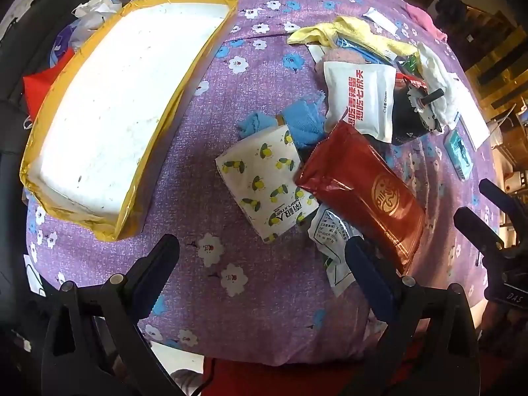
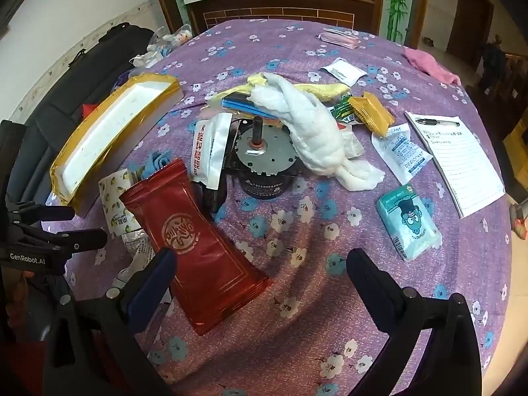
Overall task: Organize soft objects
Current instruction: 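Reach the right gripper to the red snack pouch and grasp it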
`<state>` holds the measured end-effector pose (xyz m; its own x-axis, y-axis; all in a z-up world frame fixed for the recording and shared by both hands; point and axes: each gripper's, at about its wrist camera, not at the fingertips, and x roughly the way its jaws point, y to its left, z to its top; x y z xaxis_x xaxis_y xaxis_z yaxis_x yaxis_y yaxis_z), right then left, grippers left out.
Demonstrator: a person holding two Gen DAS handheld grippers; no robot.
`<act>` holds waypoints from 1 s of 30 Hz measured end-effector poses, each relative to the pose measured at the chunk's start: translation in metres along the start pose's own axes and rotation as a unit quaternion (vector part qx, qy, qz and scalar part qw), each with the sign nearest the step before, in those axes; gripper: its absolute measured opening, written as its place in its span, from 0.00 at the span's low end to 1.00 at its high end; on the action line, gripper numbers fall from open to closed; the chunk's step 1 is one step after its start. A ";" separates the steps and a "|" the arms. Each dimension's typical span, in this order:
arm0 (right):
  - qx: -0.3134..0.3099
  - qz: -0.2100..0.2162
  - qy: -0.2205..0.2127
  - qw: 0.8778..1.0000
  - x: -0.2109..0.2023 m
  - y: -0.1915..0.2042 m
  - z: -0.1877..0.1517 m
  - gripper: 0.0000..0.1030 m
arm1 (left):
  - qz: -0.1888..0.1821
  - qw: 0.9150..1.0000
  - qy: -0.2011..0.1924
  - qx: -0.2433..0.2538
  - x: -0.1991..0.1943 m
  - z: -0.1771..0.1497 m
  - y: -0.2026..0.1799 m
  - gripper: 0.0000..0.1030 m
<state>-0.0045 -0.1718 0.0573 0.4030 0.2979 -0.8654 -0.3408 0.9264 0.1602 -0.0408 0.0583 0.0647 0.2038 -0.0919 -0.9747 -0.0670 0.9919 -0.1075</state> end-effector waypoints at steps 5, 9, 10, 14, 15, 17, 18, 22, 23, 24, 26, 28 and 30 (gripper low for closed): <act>-0.004 0.004 0.000 1.000 0.001 0.000 -0.001 0.99 | -0.001 1.000 0.004 0.001 0.003 0.001 0.000 0.99; -0.014 0.013 0.004 1.000 0.003 0.006 -0.001 0.99 | 0.000 1.000 0.005 0.000 0.004 0.002 0.002 0.99; -0.018 0.017 0.006 1.000 0.005 0.008 -0.001 0.99 | 0.000 1.000 0.006 -0.001 0.004 0.002 0.003 0.99; -0.041 0.031 0.020 0.998 0.011 0.015 0.001 0.99 | 0.002 1.000 0.009 -0.002 0.006 0.003 0.005 0.99; -0.049 0.037 0.027 0.998 0.014 0.018 0.002 0.99 | 0.002 1.000 0.009 -0.002 0.006 0.003 0.006 0.99; -0.067 0.043 0.026 0.997 0.021 0.027 0.006 0.99 | 0.002 1.000 0.010 -0.004 0.007 0.003 0.007 0.99; -0.072 0.045 0.034 0.996 0.023 0.029 0.007 0.99 | 0.002 1.000 0.010 -0.005 0.007 0.003 0.008 0.99; -0.088 0.076 0.068 0.991 0.031 0.040 0.011 0.99 | 0.002 1.000 0.013 -0.006 0.008 0.003 0.011 0.99; -0.097 0.079 0.073 0.989 0.033 0.044 0.011 0.99 | 0.002 1.000 0.015 -0.007 0.008 0.002 0.012 0.99; -0.102 0.085 0.083 0.988 0.032 0.046 0.010 0.99 | 0.001 1.000 0.016 -0.007 0.009 0.002 0.013 0.99; -0.126 0.074 0.080 0.986 0.037 0.051 0.011 0.99 | 0.000 1.000 0.018 -0.008 0.009 0.000 0.014 0.99; -0.146 0.054 0.081 0.985 0.051 0.057 0.014 0.92 | 0.000 1.000 0.018 -0.009 0.008 0.000 0.015 0.99; -0.150 0.058 0.090 0.983 0.059 0.059 0.015 0.83 | -0.001 1.000 0.019 -0.009 0.008 0.000 0.015 0.99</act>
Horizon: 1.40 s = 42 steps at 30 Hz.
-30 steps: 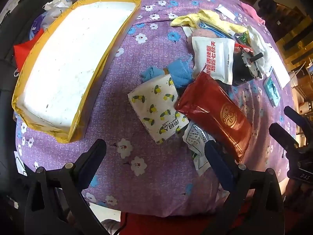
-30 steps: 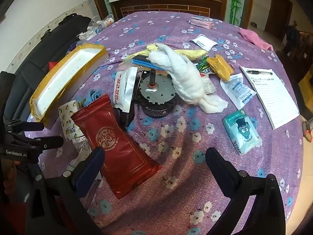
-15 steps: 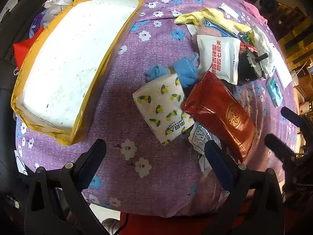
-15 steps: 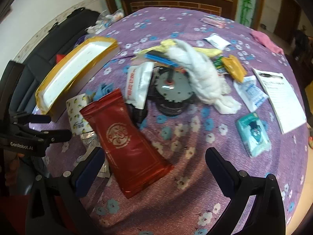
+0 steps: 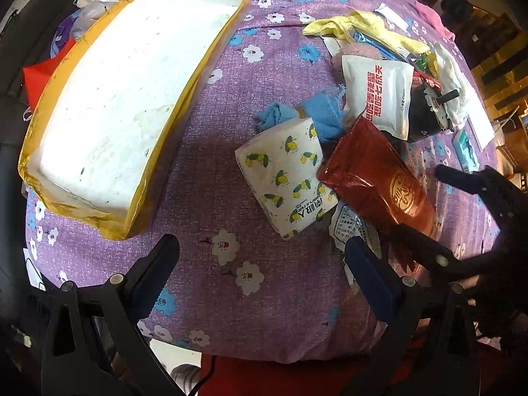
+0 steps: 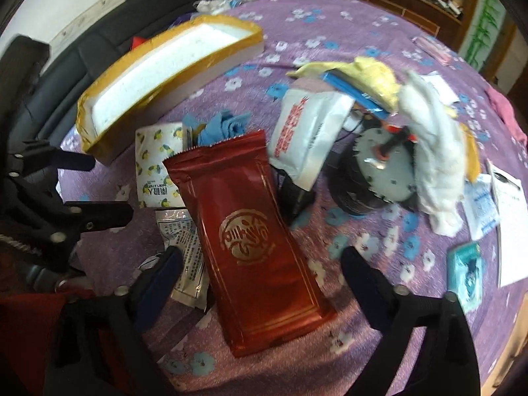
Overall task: Organize soft objects
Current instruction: 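Reach the right gripper to the red snack pouch and grasp it, then grasp the lemon-print tissue pack with the left gripper while the right lifts the red pouch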
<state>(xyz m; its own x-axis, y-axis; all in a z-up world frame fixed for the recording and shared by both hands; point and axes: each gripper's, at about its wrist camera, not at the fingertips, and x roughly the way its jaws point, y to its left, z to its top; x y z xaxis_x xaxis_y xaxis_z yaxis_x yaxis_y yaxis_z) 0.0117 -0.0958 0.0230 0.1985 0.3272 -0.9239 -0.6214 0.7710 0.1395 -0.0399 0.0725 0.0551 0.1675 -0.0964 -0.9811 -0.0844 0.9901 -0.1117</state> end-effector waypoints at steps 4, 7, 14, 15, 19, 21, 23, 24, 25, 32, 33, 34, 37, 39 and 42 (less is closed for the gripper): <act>0.012 0.006 0.012 1.000 0.012 -0.004 0.000 0.78 | 0.000 1.000 0.001 0.004 0.000 0.001 -0.002 0.99; 0.027 0.023 0.019 0.999 0.017 -0.011 -0.001 0.64 | 0.000 1.000 0.004 0.007 0.002 0.004 -0.005 0.99; 0.063 0.027 0.011 0.998 -0.004 -0.029 -0.022 0.54 | 0.002 1.000 -0.001 0.009 0.003 0.010 -0.013 0.99; 0.071 0.026 0.007 0.997 -0.009 -0.034 -0.027 0.54 | 0.002 1.000 -0.001 0.008 0.004 0.011 -0.014 0.99; 0.092 0.022 0.002 0.995 -0.023 -0.045 -0.039 0.54 | 0.007 1.000 -0.002 -0.003 0.010 0.021 -0.020 0.99; 0.095 0.015 0.001 0.995 -0.026 -0.047 -0.043 0.54 | 0.013 1.000 -0.003 -0.015 0.015 0.027 -0.022 0.99; 0.100 0.014 0.003 0.995 -0.029 -0.049 -0.047 0.54 | 0.023 1.000 -0.004 -0.021 0.021 0.033 -0.026 0.99; 0.101 0.014 0.002 0.995 -0.028 -0.049 -0.047 0.54 | 0.033 0.999 -0.003 -0.022 0.024 0.035 -0.027 0.99; 0.103 0.015 0.003 0.995 -0.030 -0.049 -0.048 0.54 | 0.043 0.999 -0.002 -0.020 0.027 0.037 -0.029 0.98; 0.098 0.004 -0.009 0.995 -0.036 -0.045 -0.052 0.54 | 0.036 0.999 0.011 -0.016 0.038 0.035 -0.031 0.59; 0.099 0.005 -0.010 0.995 -0.037 -0.046 -0.051 0.54 | 0.038 0.999 0.011 -0.011 0.038 0.036 -0.032 0.58; 0.100 0.006 -0.012 0.995 -0.039 -0.045 -0.052 0.54 | 0.037 0.999 0.008 -0.008 0.038 0.034 -0.033 0.57; 0.099 0.012 -0.015 0.995 -0.040 -0.043 -0.050 0.54 | 0.018 1.000 0.006 0.007 0.035 0.033 -0.037 0.55; 0.098 0.020 -0.019 0.995 -0.044 -0.042 -0.049 0.54 | 0.003 1.000 0.003 0.010 0.031 0.029 -0.042 0.55; 0.096 0.029 -0.024 0.995 -0.051 -0.041 -0.048 0.54 | -0.021 1.000 -0.004 0.007 0.019 0.027 -0.042 0.55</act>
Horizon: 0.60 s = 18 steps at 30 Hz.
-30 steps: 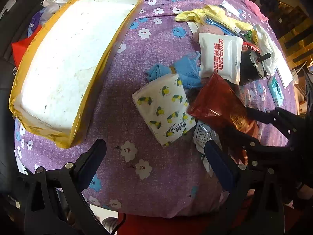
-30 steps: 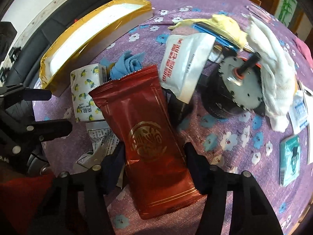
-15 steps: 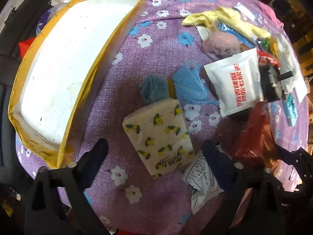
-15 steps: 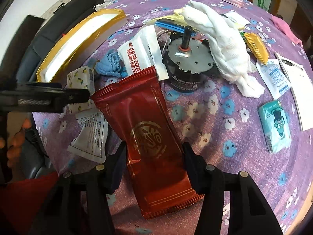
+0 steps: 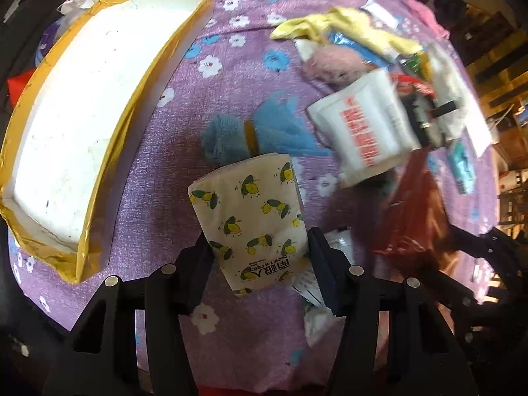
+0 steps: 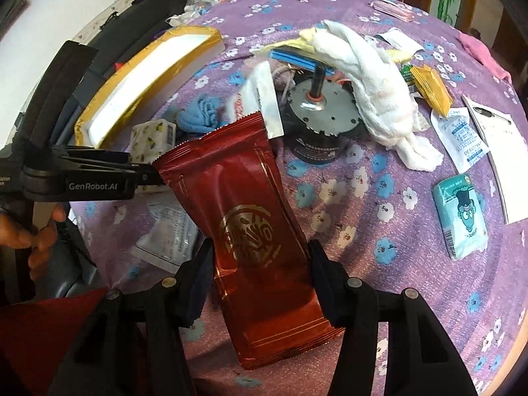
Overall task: Organize soft objects
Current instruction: 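Grasp the lemon-print tissue pack with the left gripper while the right lifts the red pouch, then carry the tissue pack and red pouch into the foam box and release both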
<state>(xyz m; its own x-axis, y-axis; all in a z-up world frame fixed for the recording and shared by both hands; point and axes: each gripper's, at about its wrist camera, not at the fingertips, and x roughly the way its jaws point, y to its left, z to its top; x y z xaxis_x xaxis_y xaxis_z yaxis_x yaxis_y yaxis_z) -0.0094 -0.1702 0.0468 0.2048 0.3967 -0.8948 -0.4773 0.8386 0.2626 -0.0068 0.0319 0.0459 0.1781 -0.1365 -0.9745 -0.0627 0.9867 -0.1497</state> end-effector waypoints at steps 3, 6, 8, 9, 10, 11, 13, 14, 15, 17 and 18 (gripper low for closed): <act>-0.003 0.007 -0.003 1.000 -0.004 0.003 0.004 0.54 | -0.015 1.000 -0.010 -0.002 -0.014 -0.001 0.000 0.55; -0.005 0.016 -0.005 1.000 -0.009 0.005 0.008 0.54 | -0.031 0.999 -0.019 -0.009 -0.026 0.002 0.002 0.55; -0.004 0.021 -0.004 1.000 -0.010 0.006 0.012 0.54 | -0.037 0.999 -0.023 -0.009 -0.031 0.007 0.003 0.55; -0.003 0.023 -0.005 1.000 -0.011 0.007 0.014 0.54 | -0.040 0.999 -0.025 -0.009 -0.033 0.009 0.003 0.55; -0.003 0.023 -0.006 1.000 -0.012 0.007 0.017 0.54 | -0.043 0.999 -0.027 -0.008 -0.035 0.012 0.003 0.55; -0.002 0.021 -0.009 1.000 -0.014 0.009 0.019 0.54 | -0.045 0.999 -0.030 -0.007 -0.038 0.015 0.003 0.55; -0.002 0.018 -0.017 1.000 -0.019 0.010 0.022 0.54 | -0.046 0.998 -0.037 -0.004 -0.046 0.017 0.005 0.55; -0.001 0.017 -0.021 1.000 -0.022 0.011 0.023 0.54 | -0.047 0.998 -0.038 -0.004 -0.048 0.019 0.007 0.55; 0.001 0.015 -0.024 1.000 -0.023 0.013 0.024 0.54 | -0.049 0.998 -0.039 -0.005 -0.049 0.021 0.008 0.55; 0.005 0.016 -0.024 1.000 -0.023 0.015 0.027 0.54 | -0.049 0.998 -0.035 -0.005 -0.049 0.023 0.014 0.55; 0.005 0.018 -0.024 1.000 -0.023 0.015 0.029 0.54 | -0.051 0.998 -0.033 -0.007 -0.049 0.024 0.017 0.55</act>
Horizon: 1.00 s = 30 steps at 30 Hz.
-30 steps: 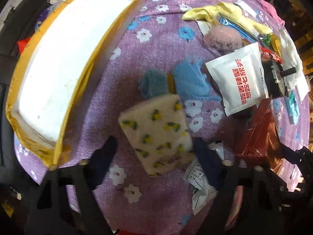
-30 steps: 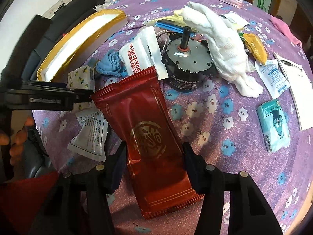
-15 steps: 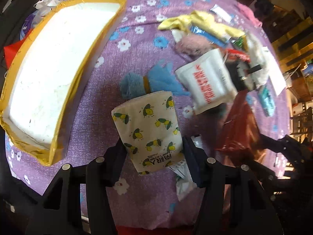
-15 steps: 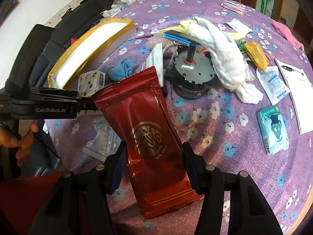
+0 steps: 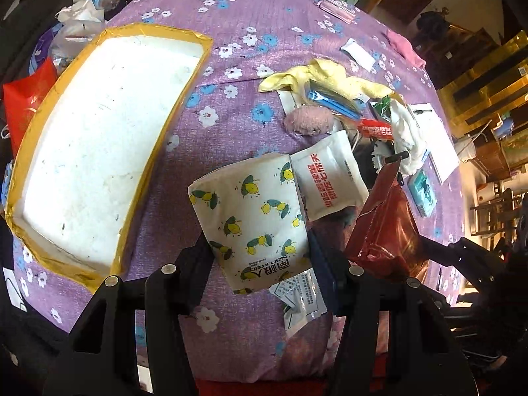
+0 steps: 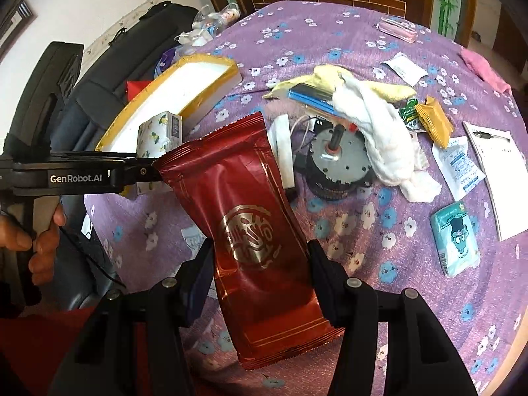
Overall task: Organize soft objects
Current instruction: 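Carry the tissue pack and red pouch into the foam box and release both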
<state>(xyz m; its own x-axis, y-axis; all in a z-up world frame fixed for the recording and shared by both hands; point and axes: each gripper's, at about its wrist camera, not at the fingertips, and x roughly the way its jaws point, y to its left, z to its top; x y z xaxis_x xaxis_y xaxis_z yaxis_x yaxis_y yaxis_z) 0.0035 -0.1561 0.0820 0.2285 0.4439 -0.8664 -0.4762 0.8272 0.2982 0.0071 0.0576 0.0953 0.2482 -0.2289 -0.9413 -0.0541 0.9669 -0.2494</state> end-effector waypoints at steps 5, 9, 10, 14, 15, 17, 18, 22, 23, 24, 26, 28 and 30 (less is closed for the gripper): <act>0.000 0.013 0.007 1.000 0.004 0.005 0.014 0.53 | -0.002 1.000 0.007 -0.004 -0.008 0.003 0.014 0.55; -0.005 0.014 0.004 1.000 0.006 0.010 0.032 0.53 | -0.007 1.000 0.000 -0.012 -0.019 0.008 0.026 0.55; -0.007 0.013 0.002 1.000 0.006 0.012 0.036 0.53 | -0.008 1.000 -0.002 -0.014 -0.022 0.010 0.029 0.55; -0.015 0.019 -0.017 1.000 0.003 0.019 0.059 0.53 | -0.005 1.000 -0.014 -0.023 -0.032 0.017 0.043 0.55; -0.020 0.018 -0.021 0.999 0.002 0.021 0.064 0.53 | -0.005 0.999 -0.016 -0.027 -0.035 0.019 0.048 0.55; -0.026 0.021 -0.025 0.999 0.003 0.026 0.075 0.53 | -0.005 0.999 -0.021 -0.032 -0.040 0.023 0.058 0.55; -0.031 0.023 -0.026 0.999 0.005 0.029 0.082 0.53 | -0.002 0.999 -0.022 -0.034 -0.041 0.025 0.063 0.55; -0.053 0.025 -0.018 0.998 0.019 0.039 0.110 0.53 | 0.009 0.999 -0.019 -0.048 -0.039 0.038 0.088 0.55; -0.059 0.028 -0.016 0.998 0.023 0.042 0.116 0.53 | 0.011 0.998 -0.017 -0.057 -0.038 0.042 0.097 0.55; -0.065 0.031 -0.013 0.997 0.029 0.046 0.124 0.53 | 0.012 0.998 -0.015 -0.062 -0.036 0.044 0.102 0.55; -0.073 0.036 -0.003 0.997 0.040 0.053 0.137 0.53 | 0.009 0.997 -0.009 -0.073 -0.032 0.051 0.115 0.55; -0.084 0.039 0.007 0.996 0.054 0.061 0.151 0.53 | 0.011 0.997 -0.005 -0.080 -0.026 0.057 0.125 0.55; -0.098 0.038 0.022 0.994 0.069 0.072 0.168 0.53 | 0.015 0.996 -0.001 -0.084 -0.021 0.060 0.133 0.55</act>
<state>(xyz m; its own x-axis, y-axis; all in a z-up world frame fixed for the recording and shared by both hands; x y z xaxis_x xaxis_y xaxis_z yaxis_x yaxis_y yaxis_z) 0.1282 -0.0081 0.1107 0.1504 0.4843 -0.8619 -0.6474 0.7071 0.2843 0.0524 0.1980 0.0957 0.2470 -0.1997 -0.9482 -0.2224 0.9407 -0.2561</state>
